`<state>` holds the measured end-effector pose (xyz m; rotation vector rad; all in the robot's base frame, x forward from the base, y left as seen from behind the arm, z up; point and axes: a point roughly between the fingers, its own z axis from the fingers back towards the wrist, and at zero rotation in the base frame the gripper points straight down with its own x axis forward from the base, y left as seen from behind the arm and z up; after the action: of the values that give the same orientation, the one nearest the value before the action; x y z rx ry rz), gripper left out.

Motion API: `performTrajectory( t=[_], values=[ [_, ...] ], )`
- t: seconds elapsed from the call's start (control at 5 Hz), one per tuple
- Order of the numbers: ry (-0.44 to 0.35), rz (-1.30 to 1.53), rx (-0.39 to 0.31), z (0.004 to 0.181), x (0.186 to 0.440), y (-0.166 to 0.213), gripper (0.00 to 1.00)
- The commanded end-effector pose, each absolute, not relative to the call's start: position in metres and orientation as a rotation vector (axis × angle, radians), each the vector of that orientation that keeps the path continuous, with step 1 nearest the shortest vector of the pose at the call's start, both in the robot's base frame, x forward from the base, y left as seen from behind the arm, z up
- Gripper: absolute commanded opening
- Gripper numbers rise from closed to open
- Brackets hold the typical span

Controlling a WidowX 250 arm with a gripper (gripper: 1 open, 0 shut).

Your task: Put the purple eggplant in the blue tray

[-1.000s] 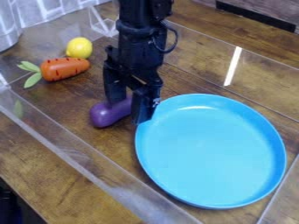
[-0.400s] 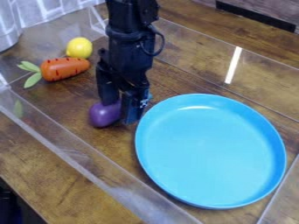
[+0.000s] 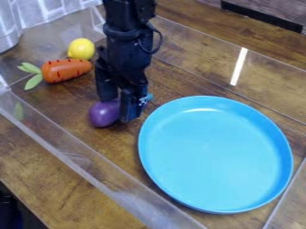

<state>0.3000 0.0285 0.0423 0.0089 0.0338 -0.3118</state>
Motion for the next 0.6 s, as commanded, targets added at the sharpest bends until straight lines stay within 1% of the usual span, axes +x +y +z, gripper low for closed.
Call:
performTrajectory(
  t=[0.0,0.2,0.4],
  values=[
    [-0.005,-0.318,0.014,0.046,0.305,0.033,1.00],
    [-0.012,-0.328,0.016,0.040,0.307,0.035,0.00],
    [-0.019,-0.330,0.019,0.033,0.312,0.042,0.00]
  ],
)
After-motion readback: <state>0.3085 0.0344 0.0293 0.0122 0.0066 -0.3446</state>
